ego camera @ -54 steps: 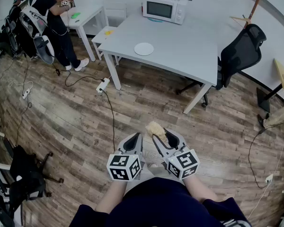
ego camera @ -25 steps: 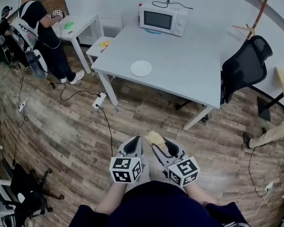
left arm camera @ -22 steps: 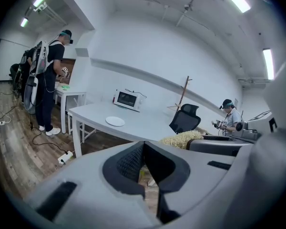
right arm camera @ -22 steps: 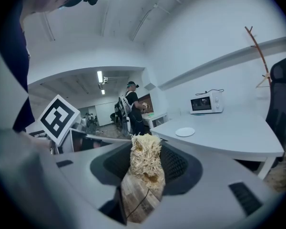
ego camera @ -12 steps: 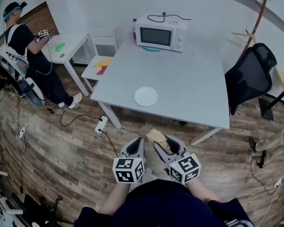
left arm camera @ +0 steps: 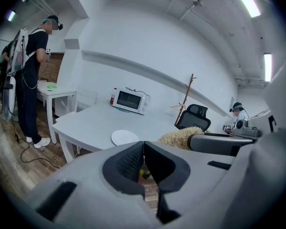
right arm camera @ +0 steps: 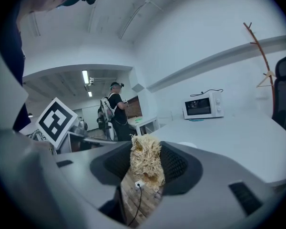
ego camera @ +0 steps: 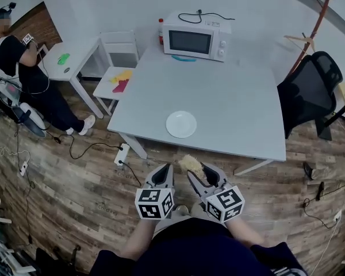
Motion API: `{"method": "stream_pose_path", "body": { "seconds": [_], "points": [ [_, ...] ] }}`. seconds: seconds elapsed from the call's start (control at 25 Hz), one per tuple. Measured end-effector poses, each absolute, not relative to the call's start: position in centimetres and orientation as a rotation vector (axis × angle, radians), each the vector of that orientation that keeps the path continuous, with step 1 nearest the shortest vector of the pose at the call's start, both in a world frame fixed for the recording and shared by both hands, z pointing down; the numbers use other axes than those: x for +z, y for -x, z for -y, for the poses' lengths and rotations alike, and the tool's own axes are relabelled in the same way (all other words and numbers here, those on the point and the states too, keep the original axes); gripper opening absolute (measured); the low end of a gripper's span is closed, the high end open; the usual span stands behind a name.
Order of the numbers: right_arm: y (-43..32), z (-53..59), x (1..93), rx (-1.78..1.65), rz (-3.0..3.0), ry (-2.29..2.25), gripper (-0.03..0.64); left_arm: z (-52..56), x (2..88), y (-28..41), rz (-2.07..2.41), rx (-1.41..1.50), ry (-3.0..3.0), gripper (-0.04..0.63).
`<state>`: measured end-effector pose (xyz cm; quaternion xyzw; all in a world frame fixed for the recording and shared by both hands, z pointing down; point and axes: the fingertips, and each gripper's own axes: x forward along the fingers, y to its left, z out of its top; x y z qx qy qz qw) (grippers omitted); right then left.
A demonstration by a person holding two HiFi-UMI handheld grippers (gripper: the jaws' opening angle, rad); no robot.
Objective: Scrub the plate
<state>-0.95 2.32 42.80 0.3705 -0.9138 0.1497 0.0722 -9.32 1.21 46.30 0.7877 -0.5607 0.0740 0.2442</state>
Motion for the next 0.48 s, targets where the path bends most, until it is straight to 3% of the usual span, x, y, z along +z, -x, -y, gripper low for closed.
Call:
{"method": "stream_pose_path", "body": {
  "seconds": [0.48],
  "points": [
    [-0.8,3.8,44.8,0.500,2.678,-1.174,0.181,3.7,49.3,10.4,1.521,0.219,-2.076,0.018]
  ]
}}
